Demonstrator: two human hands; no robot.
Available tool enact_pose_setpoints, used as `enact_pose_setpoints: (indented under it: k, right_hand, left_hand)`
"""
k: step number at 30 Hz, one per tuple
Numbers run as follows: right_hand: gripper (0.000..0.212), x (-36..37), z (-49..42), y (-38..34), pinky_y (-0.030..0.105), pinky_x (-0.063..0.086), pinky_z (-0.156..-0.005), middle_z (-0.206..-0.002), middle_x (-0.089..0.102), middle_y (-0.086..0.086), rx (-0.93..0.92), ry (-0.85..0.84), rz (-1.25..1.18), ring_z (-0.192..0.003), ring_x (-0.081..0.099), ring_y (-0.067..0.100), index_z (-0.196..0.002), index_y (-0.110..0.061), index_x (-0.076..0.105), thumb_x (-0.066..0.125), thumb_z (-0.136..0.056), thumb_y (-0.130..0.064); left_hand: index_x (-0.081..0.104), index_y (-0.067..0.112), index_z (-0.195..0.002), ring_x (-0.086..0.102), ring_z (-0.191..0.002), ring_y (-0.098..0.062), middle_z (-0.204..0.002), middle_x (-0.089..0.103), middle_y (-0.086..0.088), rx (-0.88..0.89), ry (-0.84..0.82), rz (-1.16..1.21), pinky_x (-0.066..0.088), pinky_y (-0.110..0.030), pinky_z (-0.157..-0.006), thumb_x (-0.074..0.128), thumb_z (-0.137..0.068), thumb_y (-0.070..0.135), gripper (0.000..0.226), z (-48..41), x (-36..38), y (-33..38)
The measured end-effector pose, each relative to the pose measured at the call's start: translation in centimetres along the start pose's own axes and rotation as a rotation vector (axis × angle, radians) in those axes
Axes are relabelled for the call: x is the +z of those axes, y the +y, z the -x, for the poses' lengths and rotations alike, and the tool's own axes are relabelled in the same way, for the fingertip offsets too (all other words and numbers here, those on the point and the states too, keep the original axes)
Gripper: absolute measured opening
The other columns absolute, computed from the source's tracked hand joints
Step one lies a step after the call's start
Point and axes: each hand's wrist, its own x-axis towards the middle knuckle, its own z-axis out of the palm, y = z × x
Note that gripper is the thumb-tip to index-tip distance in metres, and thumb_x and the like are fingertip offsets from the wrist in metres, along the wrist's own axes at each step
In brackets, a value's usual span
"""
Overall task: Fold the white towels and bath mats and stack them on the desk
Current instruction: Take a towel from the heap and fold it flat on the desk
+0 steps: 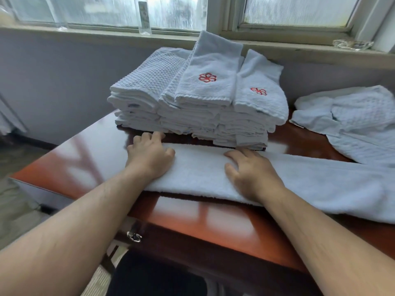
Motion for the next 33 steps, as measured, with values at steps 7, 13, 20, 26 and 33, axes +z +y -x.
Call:
enact_pose_setpoints:
  k: [7, 13, 20, 26, 33]
  right_hand:
    - [0.047, 0.1, -0.1, 0.0, 0.032, 0.03, -0.112, -0.145, 0.05, -0.004, 0.007, 0.019, -0.02, -0.133, 0.041, 0.017, -0.142, -0.03, 0.05, 0.037, -0.098, -0.038]
    - [0.05, 0.3, 0.1, 0.1, 0.033, 0.029, -0.114, -0.145, 0.049, -0.006, 0.008, 0.019, -0.035, -0.133, 0.04, 0.015, -0.142, -0.031, 0.049, 0.035, -0.096, -0.039]
    - [0.051, 0.4, 0.1, 0.1, 0.033, 0.03, -0.113, -0.146, 0.05, -0.007, 0.024, 0.027, -0.033, -0.134, 0.041, 0.015, -0.142, -0.03, 0.049, 0.035, -0.094, -0.04]
    - [0.051, 0.5, 0.1, 0.3, 0.034, 0.031, -0.113, -0.144, 0.051, -0.006, 0.017, 0.041, -0.04, -0.132, 0.042, 0.015, -0.141, -0.029, 0.051, 0.036, -0.094, -0.04]
    - [0.025, -1.0, 1.5, 0.5, 0.011, 0.041, -0.082, -0.094, 0.068, -0.015, -0.079, 0.353, -0.477, -0.096, 0.06, 0.003, -0.098, -0.023, 0.072, 0.053, -0.088, -0.036]
  left_hand:
    - [0.009, 0.023, -0.157, 0.032, -0.14, -0.034, -0.158, 0.031, -0.011, -0.206, -0.214, -0.261, 0.03, -0.052, -0.106, 0.03, -0.094, 0.067, 0.08, 3.0, -2.0, -0.4]
    - [0.002, 0.016, -0.158, 0.044, -0.132, -0.039, -0.148, 0.041, -0.02, -0.138, -0.126, 0.005, 0.04, -0.047, -0.106, 0.067, -0.088, 0.051, 0.102, 3.5, -3.2, -0.1]
    - [0.053, 0.008, -0.13, 0.063, -0.107, -0.031, -0.114, 0.068, -0.011, -0.202, -0.28, 0.097, 0.051, -0.037, -0.088, 0.076, -0.06, 0.061, 0.091, 2.9, -5.3, -1.2]
    - [0.064, 0.016, -0.118, 0.076, -0.089, -0.023, -0.102, 0.077, -0.007, -0.089, -0.254, 1.037, 0.06, -0.033, -0.064, 0.081, -0.072, 0.025, 0.05, 3.6, -5.8, -1.0]
    - [0.064, 0.004, -0.121, 0.069, -0.11, -0.025, -0.119, 0.071, -0.016, -0.267, -0.323, 1.529, 0.055, -0.038, -0.095, 0.054, -0.103, 0.027, 0.032, 5.0, -7.0, 2.7]
